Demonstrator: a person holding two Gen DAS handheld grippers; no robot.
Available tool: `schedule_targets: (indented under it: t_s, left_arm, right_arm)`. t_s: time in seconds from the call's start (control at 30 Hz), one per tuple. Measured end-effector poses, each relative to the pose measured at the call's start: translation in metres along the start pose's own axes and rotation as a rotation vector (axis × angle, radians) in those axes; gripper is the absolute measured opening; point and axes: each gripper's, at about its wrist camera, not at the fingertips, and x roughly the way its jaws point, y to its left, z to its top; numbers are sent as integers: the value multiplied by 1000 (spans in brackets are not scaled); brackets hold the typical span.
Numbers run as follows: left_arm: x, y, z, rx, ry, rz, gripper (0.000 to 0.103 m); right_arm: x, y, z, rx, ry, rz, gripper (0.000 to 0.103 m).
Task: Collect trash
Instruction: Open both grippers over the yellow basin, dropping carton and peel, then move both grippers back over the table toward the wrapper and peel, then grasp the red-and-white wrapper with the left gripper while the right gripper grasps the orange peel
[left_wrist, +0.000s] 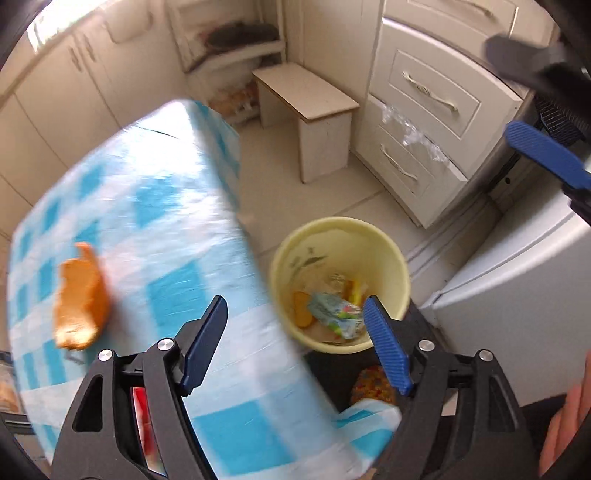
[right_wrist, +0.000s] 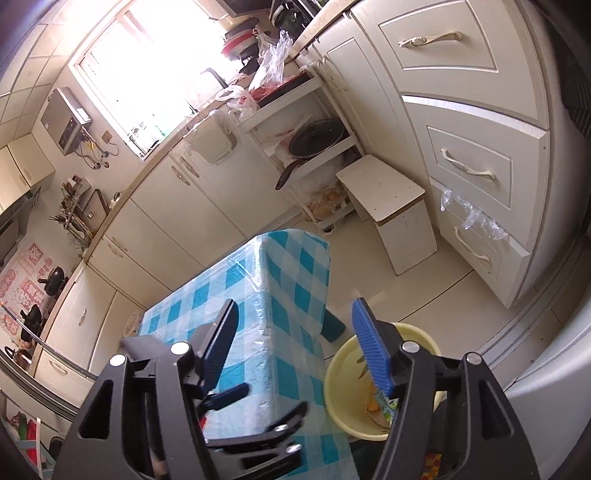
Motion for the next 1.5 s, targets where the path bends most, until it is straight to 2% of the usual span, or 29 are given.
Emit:
schedule_targets:
  t_s: [0.1, 0.17, 0.23, 0.4, 0.47, 0.63, 0.7, 0.77, 0.8, 0.87, 0.9, 0.97, 1.03, 1.17, 1.43, 1.5]
  left_arm:
    - [-29, 32, -27, -10, -55, 95, 78]
    - [-39, 54, -46, -29, -58, 143, 81]
    - [-38, 75, -64, -43, -36, 181, 83]
    - [-22, 109, -94, -33, 29, 204, 84]
    - [-13, 120, -100, -46, 39, 207, 84]
    - [-3, 147, -113, -130, 40, 76, 88]
    - [-2, 153, -116, -147, 36, 50, 87]
    - [-2, 156, -120, -170, 25, 0, 78]
    - [-4, 156, -121, -172, 11, 10, 73]
    - [-7, 160, -123, -182, -2, 10, 54]
    - [-8, 162, -123, -191, -7, 13, 47]
    - [-10, 172, -126, -221, -11, 8, 25]
    - [-12, 185, -130, -265, -13, -20, 16]
    - [-17, 205, -141, -318, -26, -19, 11]
    - [-29, 231, -154, -361, -44, 26, 11]
    - [-33, 232, -155, -356, -54, 40, 11]
  right_arm:
    - [8, 9, -3, -11, 24, 16, 66]
    - [14, 17, -6, -22, 44, 29, 67]
    - [22, 27, -10, -39, 71, 44, 68]
    - [42, 57, -24, -88, 128, 71, 68]
    - [49, 70, -29, -113, 143, 78, 68]
    - [66, 93, -41, -155, 175, 80, 68]
    - [75, 100, -46, -170, 195, 80, 68]
    - [84, 108, -50, -184, 219, 81, 68]
    - [89, 113, -53, -192, 231, 81, 68]
    - [99, 124, -59, -212, 256, 83, 68]
    - [105, 129, -62, -219, 267, 85, 68]
    - [117, 138, -70, -232, 297, 90, 68]
    - [130, 146, -78, -240, 326, 83, 68]
    - [154, 156, -90, -240, 366, 63, 68]
    - [193, 158, -103, -202, 403, 31, 68]
    - [198, 160, -106, -209, 406, 27, 60]
